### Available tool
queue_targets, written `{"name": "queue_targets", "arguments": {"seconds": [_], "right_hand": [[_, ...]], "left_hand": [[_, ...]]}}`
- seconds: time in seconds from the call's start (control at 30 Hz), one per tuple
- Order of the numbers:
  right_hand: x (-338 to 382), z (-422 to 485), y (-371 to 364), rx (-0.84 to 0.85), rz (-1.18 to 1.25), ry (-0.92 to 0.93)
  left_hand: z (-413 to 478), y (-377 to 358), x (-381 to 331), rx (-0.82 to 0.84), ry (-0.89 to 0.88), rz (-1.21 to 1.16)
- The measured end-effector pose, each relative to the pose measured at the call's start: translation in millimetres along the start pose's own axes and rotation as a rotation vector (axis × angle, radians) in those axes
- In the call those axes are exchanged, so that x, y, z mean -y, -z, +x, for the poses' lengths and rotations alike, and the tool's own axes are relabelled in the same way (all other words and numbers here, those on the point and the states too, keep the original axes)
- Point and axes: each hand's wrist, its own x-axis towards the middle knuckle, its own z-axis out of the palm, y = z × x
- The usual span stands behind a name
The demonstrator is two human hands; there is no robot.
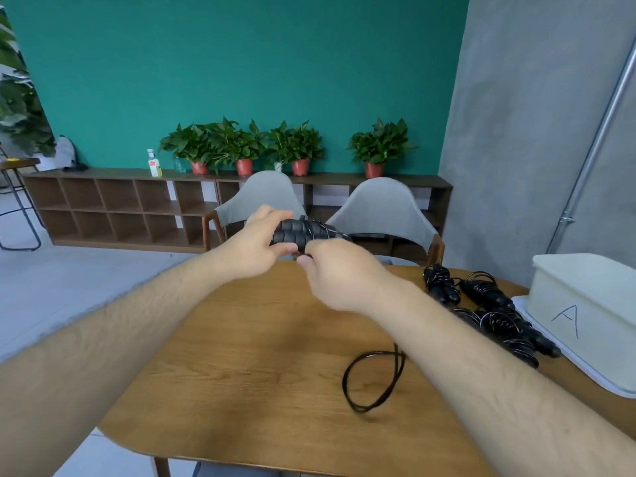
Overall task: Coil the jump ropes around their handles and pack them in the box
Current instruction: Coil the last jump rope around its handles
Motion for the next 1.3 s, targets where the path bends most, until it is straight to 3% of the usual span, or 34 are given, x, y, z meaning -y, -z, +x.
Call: {"name": "queue_targets", "arguments": {"seconds": [0.1, 0.2, 0.27, 0.4, 0.6, 0.7, 0.8, 0.87, 1.03, 1.17, 1.3], "right_hand": [[-13, 12, 13, -0.120, -0.175, 0.123], [-35, 21, 27, -0.149, -0.188, 0.165], [-50, 24, 34, -0.120, -0.085, 0.146], [-69, 25, 24, -0.118, 0.364, 0.048], [-68, 7, -7, -0.006, 0.907, -0.228], [-71, 1, -35, -0.049, 0.884, -0.217], [-68, -5, -53, -0.027, 0.674, -0.210], [-58, -9, -61, 0.053, 0.558, -0.177], [-35, -13, -57, 0.071, 0.300, -0.034], [-38, -4, -35, -0.108, 0.017, 0.043], [-59, 9, -19, -0.187, -0.065, 0.060]], "left_hand": [[-8, 1, 0, 0.153, -0.010, -0.119], [-16, 4, -3, 0.305, 0.002, -0.196], [-25, 5, -5, 0.365, -0.007, -0.323], [-35, 7, -10, 0.394, -0.026, -0.823], [-33, 7, -19, 0.356, -0.082, -1.058], [-28, 6, -23, 0.182, -0.064, -1.140], [-17, 5, -25, -0.066, 0.015, -1.186], [-9, 4, -16, -0.196, 0.104, -1.120], [-6, -8, -2, -0.262, 0.174, -0.371], [-12, -16, 11, -0.089, 0.189, -0.148], [-17, -16, 9, 0.149, 0.124, -0.099]]}}
